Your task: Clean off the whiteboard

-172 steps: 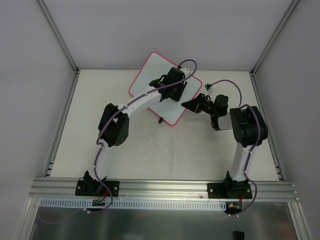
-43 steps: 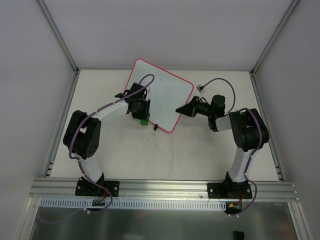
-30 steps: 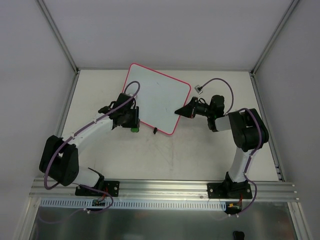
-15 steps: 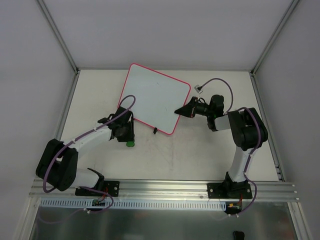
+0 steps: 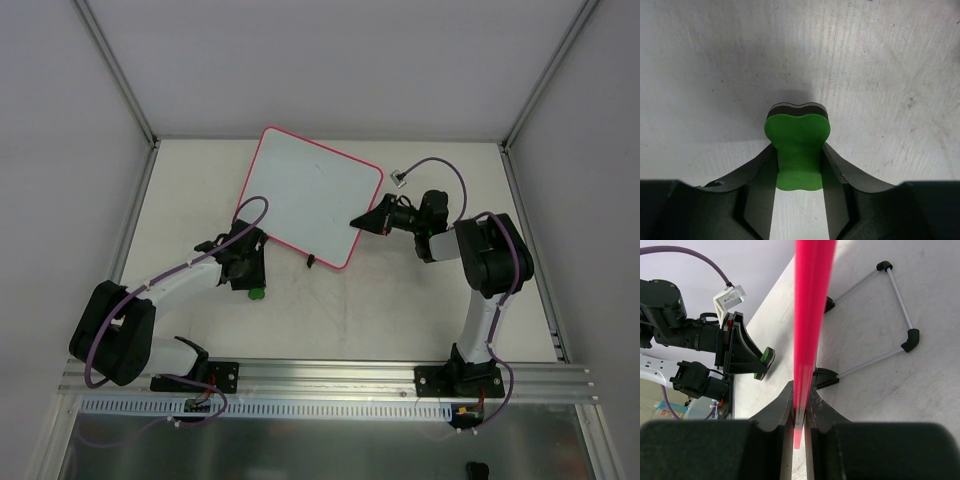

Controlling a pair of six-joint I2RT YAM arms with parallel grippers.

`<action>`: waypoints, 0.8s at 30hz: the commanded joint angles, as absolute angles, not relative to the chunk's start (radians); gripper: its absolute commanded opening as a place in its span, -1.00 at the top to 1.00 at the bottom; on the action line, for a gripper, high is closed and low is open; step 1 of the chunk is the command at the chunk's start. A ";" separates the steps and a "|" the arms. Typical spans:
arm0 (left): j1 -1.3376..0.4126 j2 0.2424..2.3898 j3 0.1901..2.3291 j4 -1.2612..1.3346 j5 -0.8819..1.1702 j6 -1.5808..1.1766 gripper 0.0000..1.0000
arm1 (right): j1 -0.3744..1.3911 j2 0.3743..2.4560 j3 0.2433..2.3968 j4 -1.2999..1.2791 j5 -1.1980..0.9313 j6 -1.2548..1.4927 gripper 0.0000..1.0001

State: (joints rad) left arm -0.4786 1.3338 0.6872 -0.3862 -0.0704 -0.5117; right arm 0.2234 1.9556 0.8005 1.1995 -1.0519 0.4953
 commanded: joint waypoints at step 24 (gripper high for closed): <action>-0.497 1.307 0.667 -0.365 -0.103 -0.540 0.02 | 0.212 1.956 0.873 1.532 -1.008 0.532 0.11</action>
